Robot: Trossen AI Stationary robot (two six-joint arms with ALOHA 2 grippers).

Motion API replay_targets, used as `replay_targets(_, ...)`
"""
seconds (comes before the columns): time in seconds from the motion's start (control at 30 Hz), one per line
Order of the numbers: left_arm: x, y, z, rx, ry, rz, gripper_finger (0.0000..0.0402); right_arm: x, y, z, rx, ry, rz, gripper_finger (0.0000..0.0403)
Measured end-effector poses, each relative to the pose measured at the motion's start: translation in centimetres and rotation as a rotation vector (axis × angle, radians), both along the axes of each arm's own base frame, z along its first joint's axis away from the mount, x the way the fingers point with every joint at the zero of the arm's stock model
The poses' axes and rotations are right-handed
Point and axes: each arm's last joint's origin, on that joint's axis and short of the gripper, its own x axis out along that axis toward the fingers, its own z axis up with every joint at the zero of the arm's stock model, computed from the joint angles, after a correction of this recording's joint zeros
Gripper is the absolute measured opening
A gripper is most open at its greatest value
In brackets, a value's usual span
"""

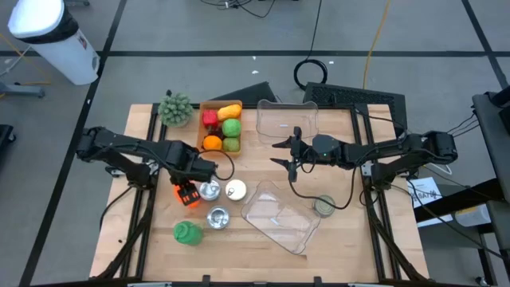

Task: Pick & Place Food Item
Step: Put the orange water bottle into the top transparent bin

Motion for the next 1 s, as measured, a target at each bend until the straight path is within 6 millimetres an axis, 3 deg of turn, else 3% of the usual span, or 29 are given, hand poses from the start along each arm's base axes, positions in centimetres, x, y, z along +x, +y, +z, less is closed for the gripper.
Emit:
replay_targets(0.23,0.1,0.7,4.6,0.005,-0.209,-0.008,0.0219,0.0,0.0,0.0,0.0,-0.001,0.0,0.021)
replay_targets(0.47,0.3,1.4,8.5,0.246,-0.401,-0.071,0.0226,0.0,0.0,0.1,0.011,-0.009,-0.002,0.021)
replay_targets(0.6,1.2,1.9,8.9,0.407,-0.498,-0.054,0.0222,0.0,0.0,0.3,0.036,-0.033,-0.007,0.021)
replay_targets(0.73,2.6,2.0,8.9,0.427,-0.571,-0.127,0.0227,0.4,0.2,-0.4,0.025,-0.001,0.005,0.0228)
replay_targets(0.9,4.7,1.8,7.8,0.442,-0.57,-0.219,0.0229,1.4,0.8,-1.0,0.031,-0.041,0.027,0.0285)
replay_targets(1.0,5.5,1.7,6.9,0.444,-0.53,-0.255,0.023,2.5,1.0,-0.3,0.03,-0.053,0.035,0.0324)
